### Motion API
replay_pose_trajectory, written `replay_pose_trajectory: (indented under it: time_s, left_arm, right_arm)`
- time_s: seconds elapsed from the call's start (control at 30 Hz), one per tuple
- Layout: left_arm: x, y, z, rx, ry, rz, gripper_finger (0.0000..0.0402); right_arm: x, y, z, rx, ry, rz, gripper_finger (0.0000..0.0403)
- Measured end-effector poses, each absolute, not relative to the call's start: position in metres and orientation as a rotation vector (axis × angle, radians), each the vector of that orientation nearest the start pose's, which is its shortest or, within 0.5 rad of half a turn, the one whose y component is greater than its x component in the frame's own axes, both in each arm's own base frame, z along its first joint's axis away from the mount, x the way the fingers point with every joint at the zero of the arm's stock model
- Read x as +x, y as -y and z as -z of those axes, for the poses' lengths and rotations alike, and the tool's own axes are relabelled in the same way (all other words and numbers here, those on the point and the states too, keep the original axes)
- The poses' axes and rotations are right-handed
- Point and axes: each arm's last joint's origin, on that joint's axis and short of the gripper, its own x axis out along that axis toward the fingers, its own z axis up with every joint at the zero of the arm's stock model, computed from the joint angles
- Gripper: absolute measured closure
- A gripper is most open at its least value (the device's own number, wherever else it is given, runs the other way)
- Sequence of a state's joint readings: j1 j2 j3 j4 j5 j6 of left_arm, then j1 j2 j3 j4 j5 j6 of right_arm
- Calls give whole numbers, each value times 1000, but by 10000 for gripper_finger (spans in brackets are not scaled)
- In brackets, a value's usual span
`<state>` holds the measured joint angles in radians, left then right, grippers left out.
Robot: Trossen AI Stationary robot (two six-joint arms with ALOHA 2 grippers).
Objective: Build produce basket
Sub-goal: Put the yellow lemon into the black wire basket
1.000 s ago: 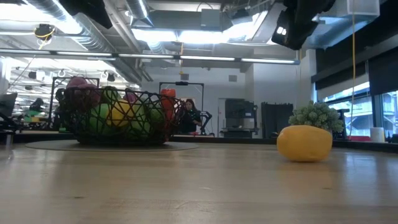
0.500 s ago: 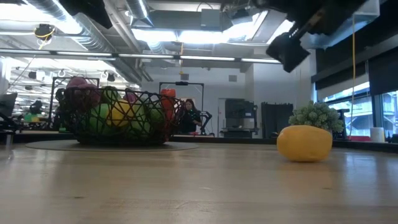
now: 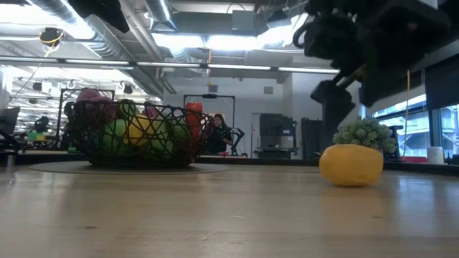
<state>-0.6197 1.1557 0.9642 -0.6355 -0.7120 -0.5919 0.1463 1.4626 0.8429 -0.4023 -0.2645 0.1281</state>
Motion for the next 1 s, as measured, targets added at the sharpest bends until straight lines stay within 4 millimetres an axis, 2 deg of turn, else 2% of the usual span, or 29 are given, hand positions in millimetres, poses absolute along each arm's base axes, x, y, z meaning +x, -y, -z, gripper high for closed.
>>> replay_pose_trajectory:
  time_s: [0.5, 0.8, 1.0]
  left_arm:
    - [195, 116, -291, -60, -590, -270, 122]
    - [195, 116, -291, -60, -590, -270, 122]
    - [195, 116, -291, -60, -590, -270, 122]
  right_arm:
    - [287, -50, -136, 180, -1220, -282, 44]
    - [290, -51, -132, 227, -1227, -242, 46]
    - [290, -53, -132, 220, -1227, -210, 78]
